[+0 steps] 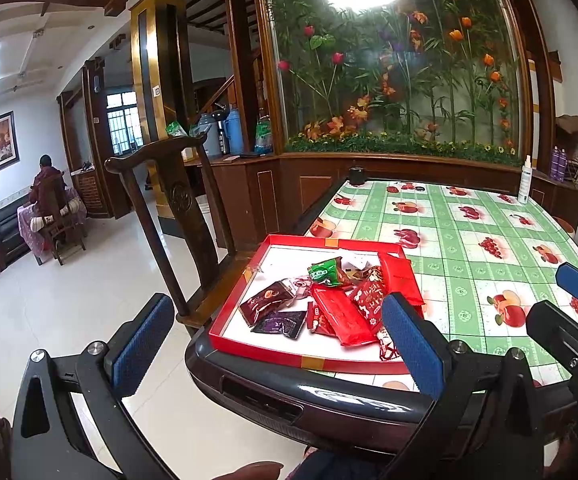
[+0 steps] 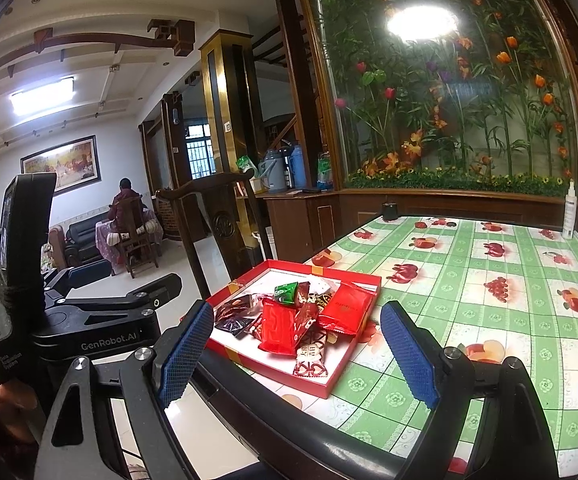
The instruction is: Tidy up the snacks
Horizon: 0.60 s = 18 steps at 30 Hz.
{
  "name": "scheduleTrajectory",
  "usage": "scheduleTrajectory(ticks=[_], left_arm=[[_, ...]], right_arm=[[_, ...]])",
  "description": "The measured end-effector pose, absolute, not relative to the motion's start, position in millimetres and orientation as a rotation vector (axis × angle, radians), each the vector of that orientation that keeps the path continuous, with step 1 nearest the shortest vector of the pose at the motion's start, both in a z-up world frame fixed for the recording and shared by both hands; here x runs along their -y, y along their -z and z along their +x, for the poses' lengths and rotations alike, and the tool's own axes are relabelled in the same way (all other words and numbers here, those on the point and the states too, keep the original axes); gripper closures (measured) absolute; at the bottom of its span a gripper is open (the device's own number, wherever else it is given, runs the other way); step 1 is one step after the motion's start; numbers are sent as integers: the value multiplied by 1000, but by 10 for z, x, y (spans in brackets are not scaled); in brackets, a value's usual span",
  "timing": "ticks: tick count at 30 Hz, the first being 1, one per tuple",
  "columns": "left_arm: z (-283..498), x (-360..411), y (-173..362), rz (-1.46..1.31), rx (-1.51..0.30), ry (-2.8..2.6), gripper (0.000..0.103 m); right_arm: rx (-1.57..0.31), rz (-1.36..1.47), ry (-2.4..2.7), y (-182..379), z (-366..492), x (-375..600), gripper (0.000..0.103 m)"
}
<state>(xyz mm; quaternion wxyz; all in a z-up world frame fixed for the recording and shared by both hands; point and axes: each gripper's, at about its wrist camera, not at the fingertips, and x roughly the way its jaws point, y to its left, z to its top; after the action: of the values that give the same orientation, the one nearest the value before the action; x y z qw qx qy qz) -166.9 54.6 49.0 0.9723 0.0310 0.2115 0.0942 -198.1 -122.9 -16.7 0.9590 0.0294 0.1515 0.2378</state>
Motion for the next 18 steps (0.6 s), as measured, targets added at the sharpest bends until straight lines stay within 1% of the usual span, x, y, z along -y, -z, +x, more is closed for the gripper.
scheduleTrajectory(ticks=[18], left_arm=[[-1439, -738, -421, 51, -479, -230, 0]], right_arm=[[-366, 54, -505, 192, -1601, 1081, 16]])
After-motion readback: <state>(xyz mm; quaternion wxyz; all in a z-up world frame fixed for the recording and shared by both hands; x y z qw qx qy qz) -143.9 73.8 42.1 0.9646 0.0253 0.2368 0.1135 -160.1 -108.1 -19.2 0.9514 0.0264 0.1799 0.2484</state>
